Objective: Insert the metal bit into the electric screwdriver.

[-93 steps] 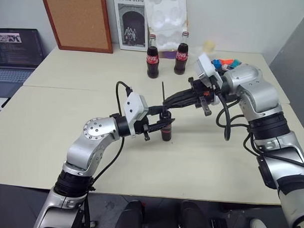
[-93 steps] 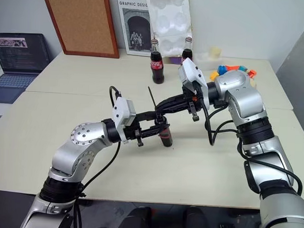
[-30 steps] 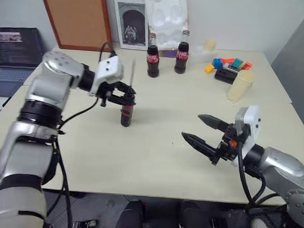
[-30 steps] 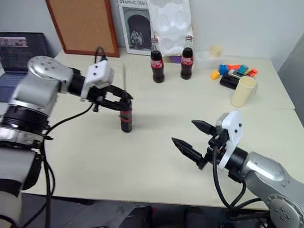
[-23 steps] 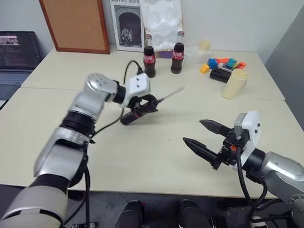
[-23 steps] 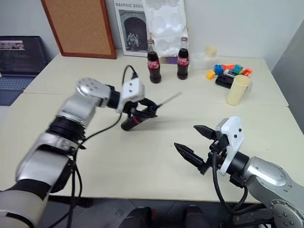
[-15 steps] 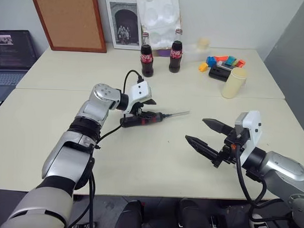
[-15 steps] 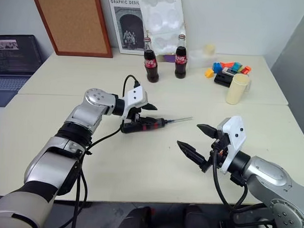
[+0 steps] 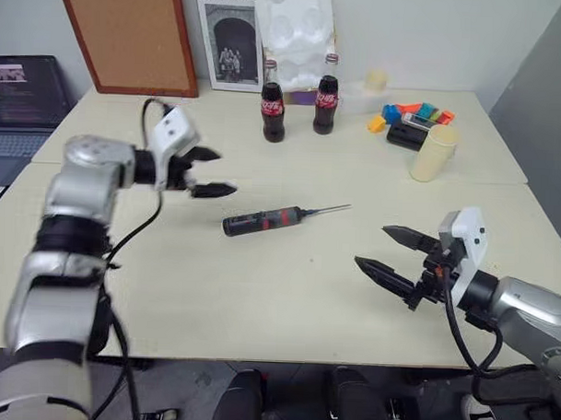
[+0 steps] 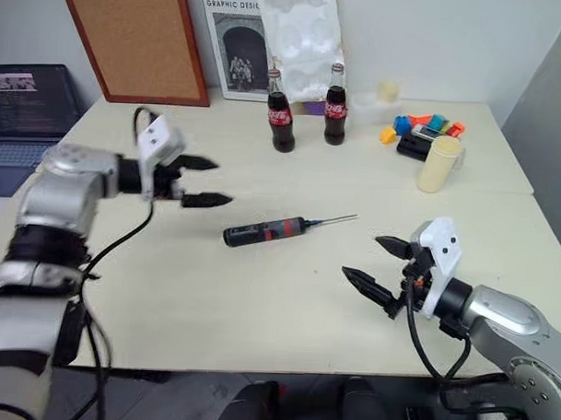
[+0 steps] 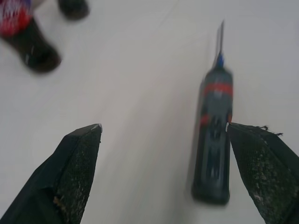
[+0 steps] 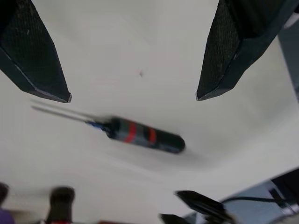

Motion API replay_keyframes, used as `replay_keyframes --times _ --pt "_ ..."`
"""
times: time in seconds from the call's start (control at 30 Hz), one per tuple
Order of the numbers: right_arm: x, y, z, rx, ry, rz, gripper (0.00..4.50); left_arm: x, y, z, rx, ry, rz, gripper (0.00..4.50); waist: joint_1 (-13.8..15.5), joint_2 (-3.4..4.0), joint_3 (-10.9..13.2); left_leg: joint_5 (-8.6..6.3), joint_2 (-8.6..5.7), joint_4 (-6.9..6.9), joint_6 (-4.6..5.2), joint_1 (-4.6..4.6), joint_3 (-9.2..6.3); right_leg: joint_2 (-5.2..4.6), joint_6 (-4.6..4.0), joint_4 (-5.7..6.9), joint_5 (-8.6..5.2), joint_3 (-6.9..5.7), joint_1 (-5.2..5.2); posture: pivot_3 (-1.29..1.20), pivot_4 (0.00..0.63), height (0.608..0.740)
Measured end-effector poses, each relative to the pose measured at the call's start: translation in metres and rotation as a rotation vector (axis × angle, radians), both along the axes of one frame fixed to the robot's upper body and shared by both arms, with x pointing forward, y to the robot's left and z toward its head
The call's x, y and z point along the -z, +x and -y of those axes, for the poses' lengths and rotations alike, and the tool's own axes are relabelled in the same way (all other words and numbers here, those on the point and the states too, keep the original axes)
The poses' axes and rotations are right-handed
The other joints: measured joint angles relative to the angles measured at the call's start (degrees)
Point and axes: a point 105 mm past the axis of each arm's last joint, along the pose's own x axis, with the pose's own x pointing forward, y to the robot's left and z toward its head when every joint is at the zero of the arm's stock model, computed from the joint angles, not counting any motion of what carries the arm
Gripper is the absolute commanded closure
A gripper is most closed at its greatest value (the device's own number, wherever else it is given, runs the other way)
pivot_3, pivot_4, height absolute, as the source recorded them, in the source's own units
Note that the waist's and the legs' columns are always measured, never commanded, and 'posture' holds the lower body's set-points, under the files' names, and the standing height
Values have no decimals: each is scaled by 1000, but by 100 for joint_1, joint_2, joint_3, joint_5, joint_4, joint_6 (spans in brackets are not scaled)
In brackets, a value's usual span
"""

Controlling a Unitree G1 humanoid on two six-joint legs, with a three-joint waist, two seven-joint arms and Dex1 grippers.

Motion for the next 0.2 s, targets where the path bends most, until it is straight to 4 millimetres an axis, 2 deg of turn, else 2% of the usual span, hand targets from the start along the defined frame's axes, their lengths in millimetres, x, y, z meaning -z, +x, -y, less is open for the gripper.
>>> replay_keyframes --times 0.1,0.2 --pt "4 4 11 45 -6 1 0 20 -21 -10 -61 -6 -40 55 49 -2 1 -1 7 2 -2 -1 -2 -1 0 0 0 -1 1 0 150 740" --pt "9 5 17 67 -12 -3 0 26 -38 -14 -112 6 -42 55 113 -8 2 0 37 6 -3 1 -5 -1 -11 0 2 -10 9 0 150 740"
